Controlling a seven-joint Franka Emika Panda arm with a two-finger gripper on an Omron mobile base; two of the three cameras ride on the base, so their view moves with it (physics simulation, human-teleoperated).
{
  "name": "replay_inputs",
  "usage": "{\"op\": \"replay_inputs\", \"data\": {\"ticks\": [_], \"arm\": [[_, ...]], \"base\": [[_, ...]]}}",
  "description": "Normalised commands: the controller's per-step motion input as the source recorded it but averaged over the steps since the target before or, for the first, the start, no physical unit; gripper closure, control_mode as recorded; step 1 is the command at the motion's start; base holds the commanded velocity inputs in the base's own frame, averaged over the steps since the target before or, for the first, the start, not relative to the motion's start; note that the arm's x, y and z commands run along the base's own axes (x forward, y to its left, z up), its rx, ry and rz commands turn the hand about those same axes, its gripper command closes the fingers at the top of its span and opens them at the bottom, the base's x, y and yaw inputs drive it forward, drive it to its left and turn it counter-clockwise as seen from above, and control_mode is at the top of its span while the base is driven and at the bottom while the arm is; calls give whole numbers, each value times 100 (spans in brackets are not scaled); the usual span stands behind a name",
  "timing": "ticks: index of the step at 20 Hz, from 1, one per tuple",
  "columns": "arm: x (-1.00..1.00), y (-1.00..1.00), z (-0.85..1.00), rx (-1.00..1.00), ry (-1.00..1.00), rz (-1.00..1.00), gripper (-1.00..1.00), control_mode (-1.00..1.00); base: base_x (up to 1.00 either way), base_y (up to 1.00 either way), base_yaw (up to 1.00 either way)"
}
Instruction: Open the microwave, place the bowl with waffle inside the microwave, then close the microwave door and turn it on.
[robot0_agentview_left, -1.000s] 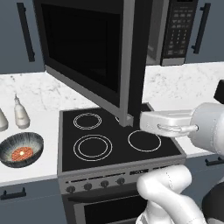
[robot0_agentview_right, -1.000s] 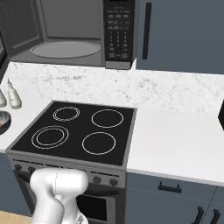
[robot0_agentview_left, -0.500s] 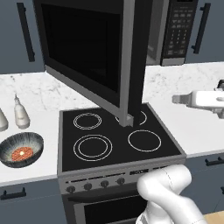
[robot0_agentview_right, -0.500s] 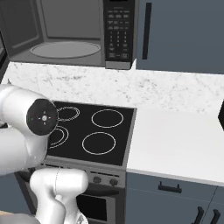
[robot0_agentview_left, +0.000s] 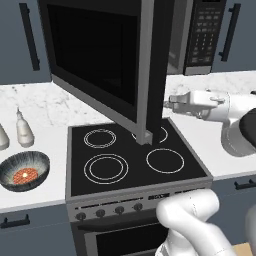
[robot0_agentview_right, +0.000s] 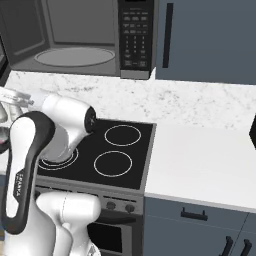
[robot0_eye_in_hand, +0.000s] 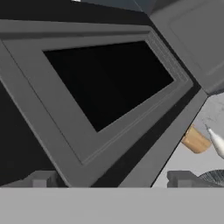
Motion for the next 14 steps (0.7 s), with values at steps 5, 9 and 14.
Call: {"op": "replay_inputs", "data": {"ticks": [5, 9, 14], "arm": [[27, 99, 0, -11, 23, 0, -100, -100], [2, 100, 0, -11, 34, 13, -100, -100], [0, 97, 0, -9, 20, 17, -100, -100]], "base": [[0, 0, 0], [0, 0, 0], [0, 0, 0]]}}
